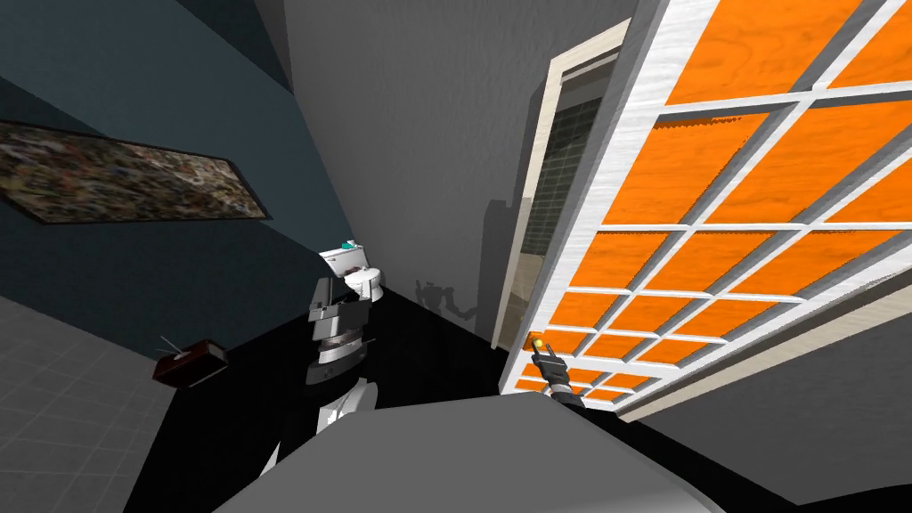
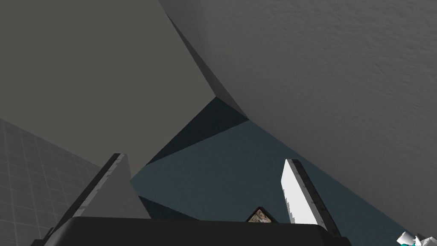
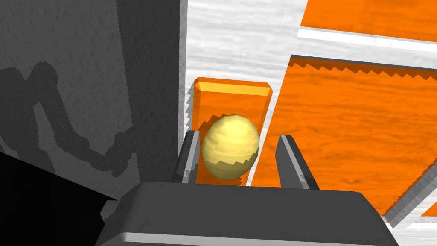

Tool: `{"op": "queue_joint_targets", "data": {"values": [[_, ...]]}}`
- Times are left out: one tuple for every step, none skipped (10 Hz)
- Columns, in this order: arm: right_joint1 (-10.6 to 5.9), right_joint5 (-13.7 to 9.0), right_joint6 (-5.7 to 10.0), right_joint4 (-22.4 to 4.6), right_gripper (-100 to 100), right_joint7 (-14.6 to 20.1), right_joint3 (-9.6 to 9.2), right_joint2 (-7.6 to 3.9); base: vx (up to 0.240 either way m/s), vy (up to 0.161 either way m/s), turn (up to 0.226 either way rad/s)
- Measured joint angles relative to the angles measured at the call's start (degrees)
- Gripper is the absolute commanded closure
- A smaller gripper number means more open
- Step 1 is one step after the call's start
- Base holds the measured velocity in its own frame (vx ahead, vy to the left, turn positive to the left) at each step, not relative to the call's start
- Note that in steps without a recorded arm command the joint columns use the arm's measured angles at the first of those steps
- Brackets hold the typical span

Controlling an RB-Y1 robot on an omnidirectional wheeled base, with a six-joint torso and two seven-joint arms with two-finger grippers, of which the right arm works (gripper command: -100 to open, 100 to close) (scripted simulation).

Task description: Pull the door open

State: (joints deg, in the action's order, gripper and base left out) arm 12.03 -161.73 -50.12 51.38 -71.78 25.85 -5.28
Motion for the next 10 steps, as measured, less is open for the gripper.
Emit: {"op": "queue_joint_targets", "data": {"values": [[-0.23, 0.8, -0.94, -0.7, 100, 1.1, -0.42, -0.53, -0.119, -0.111, 0.281], [-0.55, 1.5, -2.07, -1.6, 100, 2.2, -0.7, -1.25, -0.156, -0.047, 0.226], [-0.75, 2.2, -2.86, -1.9, 100, 3.3, -1.02, -1.78, -0.176, -0.036, 0.167], [-0.79, 2.9, -3.53, -2.3, 100, 4.3, -1.21, -2.36, -0.198, -0.035, 0.131], [-0.98, 3.5, -4.4, -3.1, 100, 5.3, -1.4, -3.0, -0.22, -0.028, 0.122], [-1.06, 4.2, -5.28, -3.8, 100, 6.2, -1.61, -3.55, -0.221, -0.034, 0.091], [-1.21, 4.8, -6.25, -4.7, 100, 7.1, -1.87, -4.09, -0.203, -0.028, 0.06], [-1.27, 5.5, -7.08, -5.4, 100, 8.0, -2.15, -4.51, -0.219, 0.007, 0.031], [-1.38, 6.1, -7.93, -6.0, 100, 9.0, -2.4, -5.07, -0.253, -0.002, -0.01], [-1.72, 6.8, -8.97, -6.9, 100, 9.9, -2.62, -5.68, -0.272, 0.005, -0.035]]}}
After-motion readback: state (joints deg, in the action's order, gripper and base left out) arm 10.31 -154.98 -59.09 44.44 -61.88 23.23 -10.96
